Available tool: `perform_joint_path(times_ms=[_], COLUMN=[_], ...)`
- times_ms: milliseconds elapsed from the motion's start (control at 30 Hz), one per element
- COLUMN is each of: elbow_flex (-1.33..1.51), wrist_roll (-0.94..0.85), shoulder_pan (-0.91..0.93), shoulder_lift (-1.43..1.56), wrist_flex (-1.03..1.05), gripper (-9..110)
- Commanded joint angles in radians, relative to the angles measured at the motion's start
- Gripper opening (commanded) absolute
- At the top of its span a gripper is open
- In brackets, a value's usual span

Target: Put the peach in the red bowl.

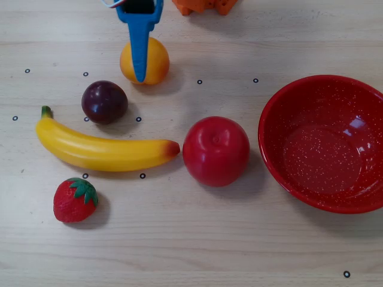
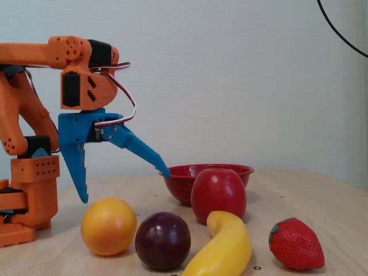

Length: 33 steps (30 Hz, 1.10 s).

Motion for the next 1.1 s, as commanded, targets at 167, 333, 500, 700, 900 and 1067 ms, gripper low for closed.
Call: perform_joint_path(times_ms=[167,333,500,700,900,1067], elbow_flex=[0.040,0.095,0.132,0.153,0.186,0.210], wrist_roll=[0.061,0.075,0.100,0.130,0.144,0.158], shoulder_pan=[-0.037,-0.051,-0.069,-0.098,-0.095,-0.092], shoulder_lift=[-0.002,-0.020,-0.025,-0.052,-0.066,-0.083], wrist_flex=[-0.077,-0.135,-0.163,-0.216,-0.276,-0.324], gripper=[58,58,58,58,58,58])
